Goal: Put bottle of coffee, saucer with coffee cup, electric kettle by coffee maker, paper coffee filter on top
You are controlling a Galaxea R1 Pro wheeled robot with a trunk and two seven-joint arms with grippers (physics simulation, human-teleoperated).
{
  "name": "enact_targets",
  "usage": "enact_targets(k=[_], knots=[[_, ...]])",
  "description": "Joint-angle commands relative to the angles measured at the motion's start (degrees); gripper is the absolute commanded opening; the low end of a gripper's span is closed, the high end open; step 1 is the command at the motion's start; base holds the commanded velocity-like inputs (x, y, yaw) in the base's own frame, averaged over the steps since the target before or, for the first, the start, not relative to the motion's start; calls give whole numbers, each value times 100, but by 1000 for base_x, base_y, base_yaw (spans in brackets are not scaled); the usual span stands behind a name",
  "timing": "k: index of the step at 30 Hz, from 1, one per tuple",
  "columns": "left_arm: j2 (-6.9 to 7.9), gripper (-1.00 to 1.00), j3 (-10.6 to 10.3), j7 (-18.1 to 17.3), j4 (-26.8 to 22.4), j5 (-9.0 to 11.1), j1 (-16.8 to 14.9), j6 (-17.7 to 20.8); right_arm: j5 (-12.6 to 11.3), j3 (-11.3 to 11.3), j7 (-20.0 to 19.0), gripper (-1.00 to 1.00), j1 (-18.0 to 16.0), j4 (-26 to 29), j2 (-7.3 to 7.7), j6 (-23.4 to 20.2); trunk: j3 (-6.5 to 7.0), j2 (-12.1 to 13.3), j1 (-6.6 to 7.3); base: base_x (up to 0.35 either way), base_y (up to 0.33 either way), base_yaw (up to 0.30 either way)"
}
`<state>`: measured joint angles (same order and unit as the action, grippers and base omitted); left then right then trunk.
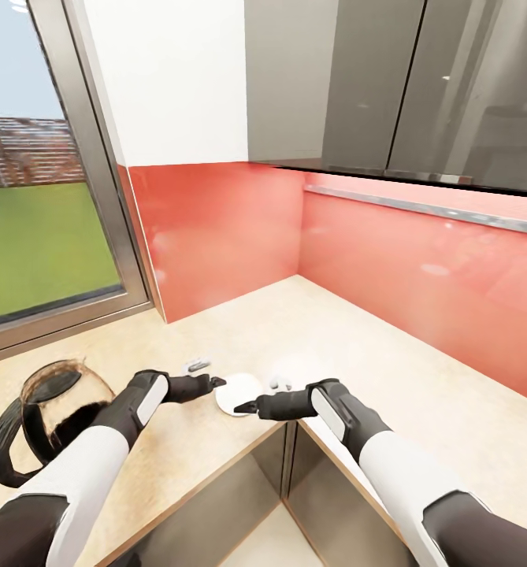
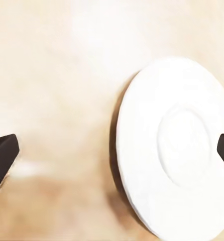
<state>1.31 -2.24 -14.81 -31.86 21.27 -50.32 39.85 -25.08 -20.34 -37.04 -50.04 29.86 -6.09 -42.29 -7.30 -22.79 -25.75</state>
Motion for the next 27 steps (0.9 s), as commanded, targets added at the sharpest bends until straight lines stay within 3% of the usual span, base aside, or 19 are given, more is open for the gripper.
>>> enact_targets(k=[1,11,16,21,27], knots=[[8,100,-24,1,-11,-9,-4,14,-13,-14,0,100,-6,2,2,-25,-13,-12,-4,20,0,0],[39,100,-24,-16,-87,5,-73,21,-15,-14,12,100,-6,26,-55,52,-13,-12,-4,64,0,0],[189,100,-23,-19,-106,17,-173,106,-32,-7,12,100,-6,79,-56,54,-13,-12,-4,0,0,0],[226,100,-20,-156,-103,7,-308,267,-16,0,12,100,-6,82,-36,55,-13,-12,-4,0,0,0],[336,100,14,-348,-90,17,-228,457,-7,7,23,100,-6,49,0,54,-13,-12,-4,0,0,0]])
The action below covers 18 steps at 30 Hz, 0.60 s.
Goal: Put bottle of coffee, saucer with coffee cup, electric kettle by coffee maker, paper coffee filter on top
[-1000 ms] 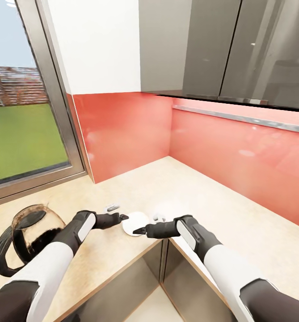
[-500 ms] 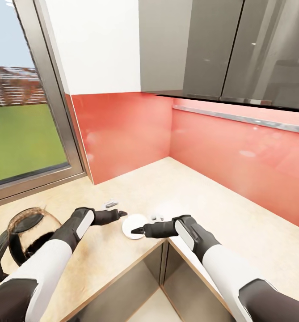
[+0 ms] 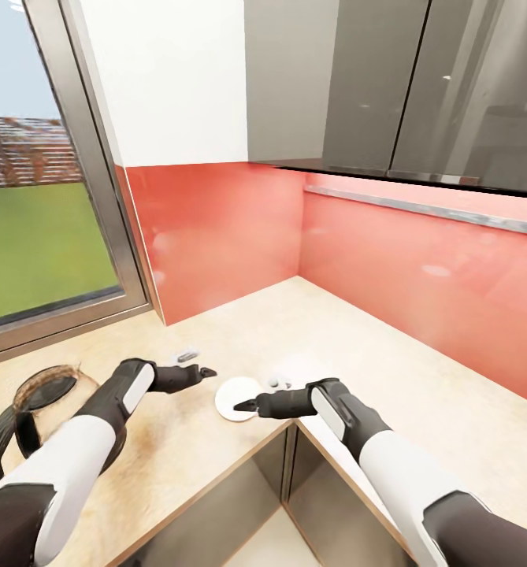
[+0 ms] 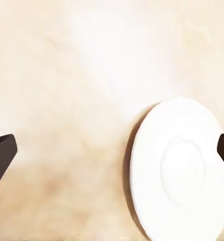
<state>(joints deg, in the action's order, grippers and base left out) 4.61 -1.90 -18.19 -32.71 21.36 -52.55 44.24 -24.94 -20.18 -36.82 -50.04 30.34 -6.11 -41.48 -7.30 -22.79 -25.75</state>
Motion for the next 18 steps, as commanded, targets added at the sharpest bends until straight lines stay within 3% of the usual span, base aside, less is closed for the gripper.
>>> enact_targets(k=[1,2,7,18], knots=[[5,100,-20,-43,3,8,0,51,-20,-7,0,100,-6,1,19,-27,-13,-13,-4,0,0,0],[2,100,-20,-640,20,9,3,642,-20,-8,0,100,-6,0,49,-27,-13,-13,-4,0,0,0],[-11,100,-20,-650,70,9,10,636,-41,-11,-1,100,-6,-2,165,-34,-13,-13,-4,0,0,0],[-57,100,-20,-642,97,7,13,624,-46,-21,-1,100,-6,-8,171,-36,-13,-13,-4,63,0,0]])
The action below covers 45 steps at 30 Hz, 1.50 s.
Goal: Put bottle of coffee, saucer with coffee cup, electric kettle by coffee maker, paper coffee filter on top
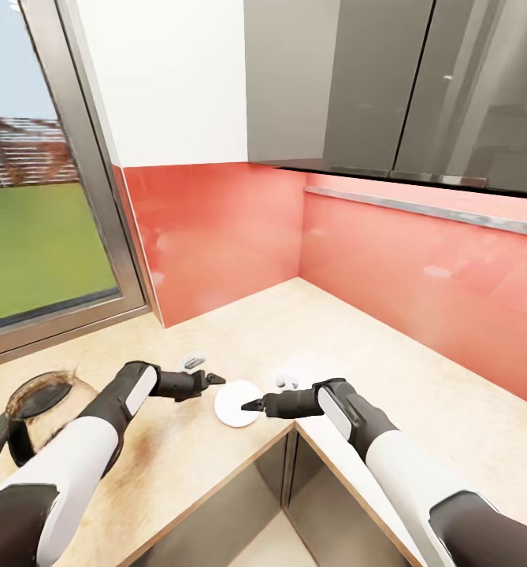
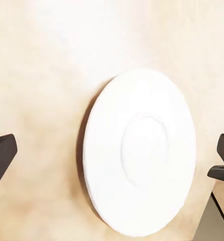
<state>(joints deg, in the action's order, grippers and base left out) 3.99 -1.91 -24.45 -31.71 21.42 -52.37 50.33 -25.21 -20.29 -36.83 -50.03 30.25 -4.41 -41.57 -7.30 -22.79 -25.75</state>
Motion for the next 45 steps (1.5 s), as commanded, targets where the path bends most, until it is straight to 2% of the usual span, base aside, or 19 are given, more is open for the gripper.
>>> enact_targets(k=[1,10,14,17,32,36,43,45], knots=[[5,100,-20,-16,-3,2,23,13,-19,-10,0,100,-6,0,2,-26,-13,-13,-4,10,0,0],[29,100,-11,-19,26,13,218,13,2,-10,-2,100,-6,-26,-4,-34,-13,-13,-4,1,0,0],[28,100,-11,-25,48,304,304,-39,6,-10,-5,100,-6,-40,-5,-35,-13,-13,-4,0,0,0],[18,100,-11,-25,51,409,313,-48,-2,-16,-8,100,-6,-96,-6,-35,-13,-13,-4,0,0,0],[-30,100,-11,-25,51,459,324,-65,-2,-25,-9,100,-6,-124,-32,-35,-13,-13,-4,0,0,0],[-26,100,-11,-17,54,549,324,-509,-2,-27,-9,100,-6,-124,-34,-35,-13,-13,-4,0,0,0],[-37,100,-11,-9,60,603,324,-588,-11,-27,-9,100,-6,-124,-34,-35,-13,-13,-4,0,0,0],[-85,100,-11,-13,159,676,324,-600,-7,-27,-9,100,-6,-124,-34,-35,-13,-13,-4,0,0,0]])
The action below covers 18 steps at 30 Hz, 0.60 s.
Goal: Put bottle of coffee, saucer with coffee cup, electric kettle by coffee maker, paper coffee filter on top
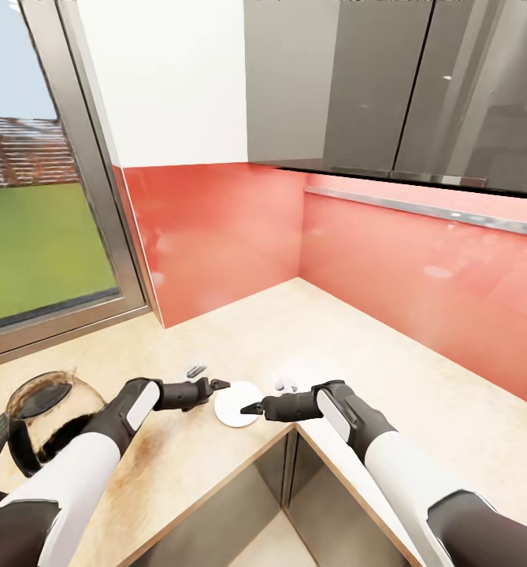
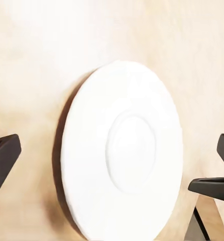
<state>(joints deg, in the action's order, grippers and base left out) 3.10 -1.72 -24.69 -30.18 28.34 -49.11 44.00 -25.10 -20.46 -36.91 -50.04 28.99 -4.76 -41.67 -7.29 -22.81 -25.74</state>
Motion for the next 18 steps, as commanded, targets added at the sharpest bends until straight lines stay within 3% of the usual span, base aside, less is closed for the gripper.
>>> enact_targets(k=[1,18], knots=[[-30,100,-30,13,86,45,-2,9,-17,-11,0,100,-6,2,2,-25,-14,-11,-4,0,0,0],[-111,100,-30,26,372,377,-2,-466,-12,-11,0,100,-6,2,2,-25,-14,-11,-4,0,0,0]])
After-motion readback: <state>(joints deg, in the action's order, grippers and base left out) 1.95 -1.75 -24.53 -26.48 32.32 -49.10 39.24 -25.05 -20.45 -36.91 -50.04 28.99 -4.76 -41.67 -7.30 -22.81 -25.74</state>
